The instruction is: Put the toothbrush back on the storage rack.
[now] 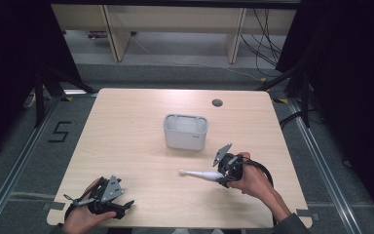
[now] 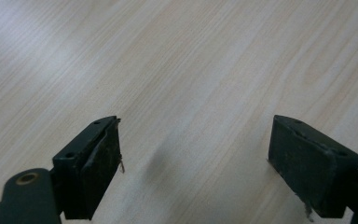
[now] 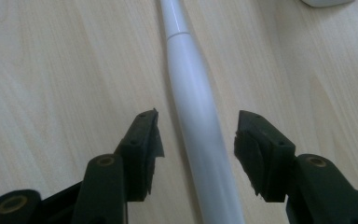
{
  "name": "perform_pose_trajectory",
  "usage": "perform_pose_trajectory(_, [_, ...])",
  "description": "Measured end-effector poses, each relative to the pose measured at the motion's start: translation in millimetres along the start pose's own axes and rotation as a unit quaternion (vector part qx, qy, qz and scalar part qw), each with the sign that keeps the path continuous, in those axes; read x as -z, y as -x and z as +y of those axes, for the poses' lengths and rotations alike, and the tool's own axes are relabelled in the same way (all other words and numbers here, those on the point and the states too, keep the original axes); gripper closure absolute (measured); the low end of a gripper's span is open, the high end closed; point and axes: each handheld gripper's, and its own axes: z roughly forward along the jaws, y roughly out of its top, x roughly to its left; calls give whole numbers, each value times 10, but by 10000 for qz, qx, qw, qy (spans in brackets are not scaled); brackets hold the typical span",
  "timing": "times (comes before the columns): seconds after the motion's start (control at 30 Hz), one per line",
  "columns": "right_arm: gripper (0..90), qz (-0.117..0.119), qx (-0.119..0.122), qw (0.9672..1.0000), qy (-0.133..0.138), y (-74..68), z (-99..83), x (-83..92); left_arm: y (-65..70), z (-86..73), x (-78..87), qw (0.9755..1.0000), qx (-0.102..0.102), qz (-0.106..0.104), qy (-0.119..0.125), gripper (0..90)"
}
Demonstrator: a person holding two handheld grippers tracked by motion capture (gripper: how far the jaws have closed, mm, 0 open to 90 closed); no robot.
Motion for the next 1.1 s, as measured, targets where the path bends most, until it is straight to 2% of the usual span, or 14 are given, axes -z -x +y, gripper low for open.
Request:
perform_pose_trajectory(0.07, [507,23,-11,10000,-78,6,20,-18,1,0,1,10000,5,-8,4,164])
perform_pose_trajectory(0.13, [509,120,86,9997,-214,35,70,-54,-2,0,-1,10000,2,6,-10,164])
perform_pose_trajectory(0.17, [513,116,34,9995,-275,37,84,-66,-1,0,1,10000,1,-1,-1,164])
perform_pose_trajectory(0.2, [519,133,112,9994,-302,55,96,-77,1,1,2,10000,6,-9,9,164])
perform_pose_trajectory(0.3, [537,244,35,9990,-380,64,114,-110,-2,1,1,10000,7,-9,2,165])
perform_pose_trajectory(0.6, [575,280,50,9983,-518,76,148,-203,0,1,-1,10000,-3,-7,-12,165])
perform_pose_trajectory(0.73, [585,285,-43,9977,-613,67,173,-219,0,0,0,10000,7,-12,1,164])
perform_pose_trajectory(0.77, [587,219,78,9976,-653,87,179,-234,-1,0,-2,10000,6,-7,-5,164])
perform_pose_trajectory(0.83, [594,317,-63,9970,-699,68,194,-238,0,0,1,10000,0,-10,1,165])
perform_pose_trajectory(0.87, [595,248,175,9971,-699,94,202,-257,1,1,2,10000,2,-15,6,164])
perform_pose_trajectory(0.93, [601,264,63,9965,-787,82,208,-270,-2,1,2,10000,3,-15,5,165])
perform_pose_trajectory(0.97, [609,260,155,9964,-797,88,212,-277,-3,0,2,10000,-3,-6,0,165])
perform_pose_trajectory(1.07, [624,271,94,9958,-871,75,217,-280,1,0,1,10000,4,-17,3,164])
perform_pose_trajectory(1.1, [628,296,168,9955,-882,79,221,-286,0,0,0,10000,1,-12,0,164])
